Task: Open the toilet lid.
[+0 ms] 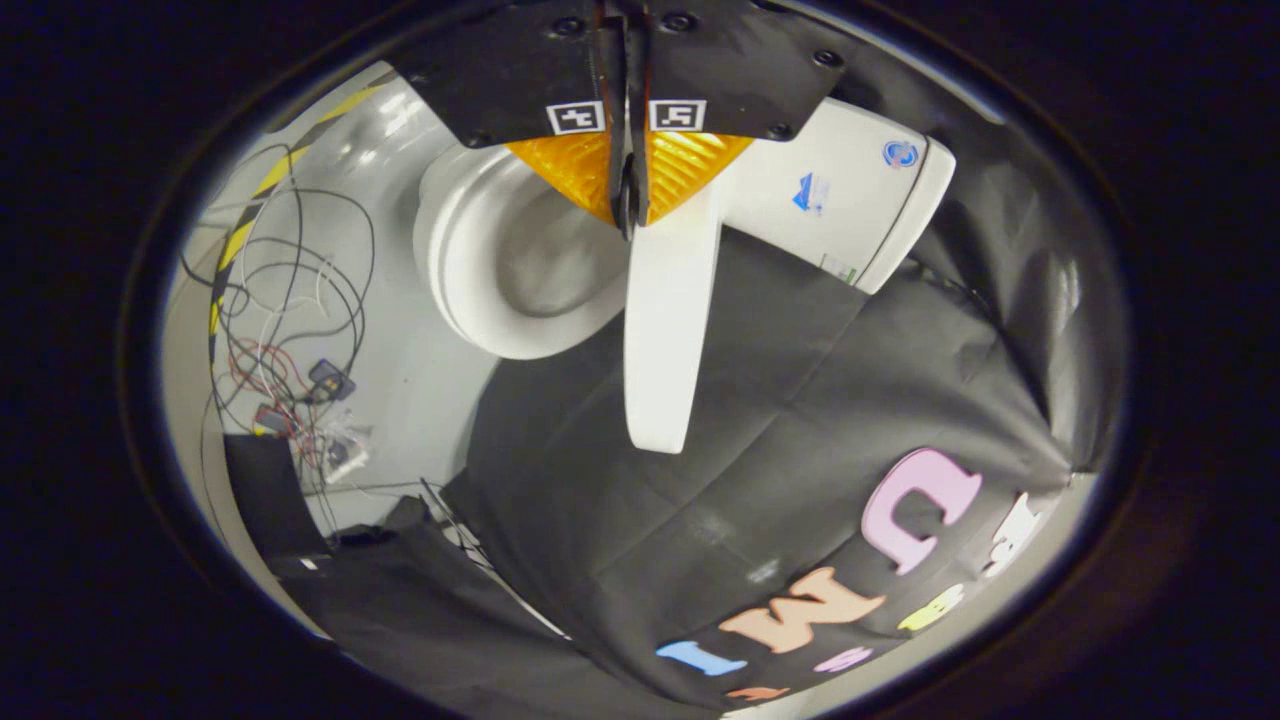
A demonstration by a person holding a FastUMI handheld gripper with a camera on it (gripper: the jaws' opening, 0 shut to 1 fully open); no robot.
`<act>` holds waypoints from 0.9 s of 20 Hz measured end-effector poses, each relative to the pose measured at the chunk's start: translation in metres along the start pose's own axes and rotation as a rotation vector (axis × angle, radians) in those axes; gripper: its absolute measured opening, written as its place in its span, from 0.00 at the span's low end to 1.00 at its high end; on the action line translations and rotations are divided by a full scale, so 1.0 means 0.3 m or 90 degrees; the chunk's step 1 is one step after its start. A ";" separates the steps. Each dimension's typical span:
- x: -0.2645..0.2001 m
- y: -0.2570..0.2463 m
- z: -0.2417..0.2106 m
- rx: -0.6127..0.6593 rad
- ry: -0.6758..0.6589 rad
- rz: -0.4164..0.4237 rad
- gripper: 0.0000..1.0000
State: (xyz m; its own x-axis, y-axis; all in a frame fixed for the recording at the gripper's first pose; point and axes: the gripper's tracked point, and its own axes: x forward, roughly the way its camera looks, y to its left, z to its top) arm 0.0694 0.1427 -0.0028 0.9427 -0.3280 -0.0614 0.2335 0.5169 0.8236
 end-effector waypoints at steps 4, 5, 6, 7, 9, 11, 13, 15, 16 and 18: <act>-0.012 0.087 0.021 -0.069 -0.013 0.000 0.02; -0.022 0.098 0.021 -0.079 -0.016 -0.003 0.02; -0.025 0.110 0.028 -0.087 -0.020 -0.004 0.02; -0.028 0.122 0.028 -0.090 -0.021 -0.003 0.02; -0.035 0.147 0.033 -0.105 -0.023 0.003 0.03; -0.040 0.182 0.036 -0.133 -0.025 0.005 0.02; -0.043 0.225 0.036 -0.159 -0.029 0.007 0.03; -0.052 0.262 0.040 -0.175 -0.035 0.012 0.03; -0.054 0.283 0.043 -0.181 -0.038 0.017 0.03; -0.061 0.322 0.038 -0.199 -0.043 0.024 0.04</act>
State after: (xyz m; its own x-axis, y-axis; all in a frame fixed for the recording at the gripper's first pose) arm 0.0720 0.1897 0.0844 0.9365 -0.3506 0.0121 0.2708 0.7444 0.6103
